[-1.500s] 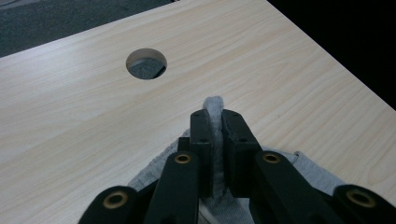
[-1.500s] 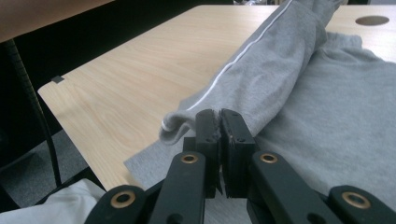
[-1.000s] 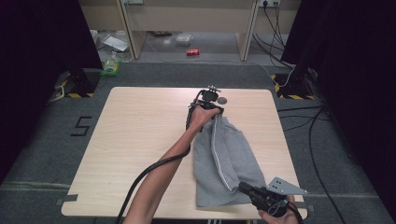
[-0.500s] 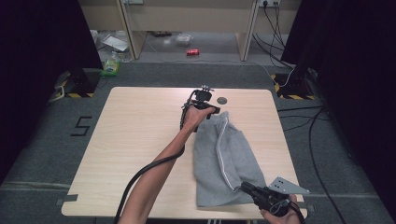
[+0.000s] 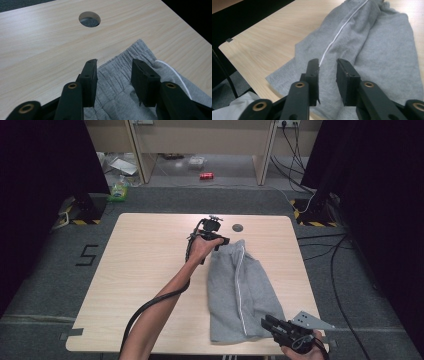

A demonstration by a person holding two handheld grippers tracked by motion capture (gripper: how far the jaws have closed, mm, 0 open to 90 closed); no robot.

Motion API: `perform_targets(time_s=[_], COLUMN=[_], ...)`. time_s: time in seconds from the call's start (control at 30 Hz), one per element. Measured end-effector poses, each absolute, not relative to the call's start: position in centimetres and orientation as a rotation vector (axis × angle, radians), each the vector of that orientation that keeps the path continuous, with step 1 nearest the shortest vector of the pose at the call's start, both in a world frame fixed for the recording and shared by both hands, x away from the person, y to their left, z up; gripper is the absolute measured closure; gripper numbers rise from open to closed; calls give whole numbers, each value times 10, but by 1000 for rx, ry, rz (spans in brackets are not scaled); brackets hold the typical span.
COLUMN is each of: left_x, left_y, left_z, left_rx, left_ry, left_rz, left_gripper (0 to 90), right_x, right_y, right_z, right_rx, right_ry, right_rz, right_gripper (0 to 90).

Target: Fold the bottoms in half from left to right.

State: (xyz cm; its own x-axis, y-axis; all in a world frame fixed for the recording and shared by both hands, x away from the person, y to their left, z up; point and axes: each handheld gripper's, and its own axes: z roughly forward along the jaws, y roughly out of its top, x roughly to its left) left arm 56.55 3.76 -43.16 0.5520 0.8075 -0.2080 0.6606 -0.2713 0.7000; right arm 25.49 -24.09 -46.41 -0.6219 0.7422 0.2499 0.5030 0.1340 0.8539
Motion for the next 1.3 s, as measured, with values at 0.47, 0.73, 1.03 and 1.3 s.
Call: perform_targets(time_s=[0.47, 0.73, 1.03, 1.3], left_x=[549, 541, 541, 541], left_y=[59, 72, 73, 75], left_z=[-432, -430, -443, -451], left_rx=[2034, 2024, 2023, 2019], left_ry=[1164, 1172, 1194, 1212], left_rz=[286, 305, 283, 268], left_gripper=[523, 474, 449, 440], right_x=[325, 368, 382, 377], right_y=[-204, -160, -143, -178], right_z=[-458, -463, -474, -470], right_rx=[1206, 1213, 1184, 1216], right_ry=[2219, 2282, 2315, 2279], right_rz=[1327, 1216, 1038, 1066], right_gripper=[551, 432, 735, 874])
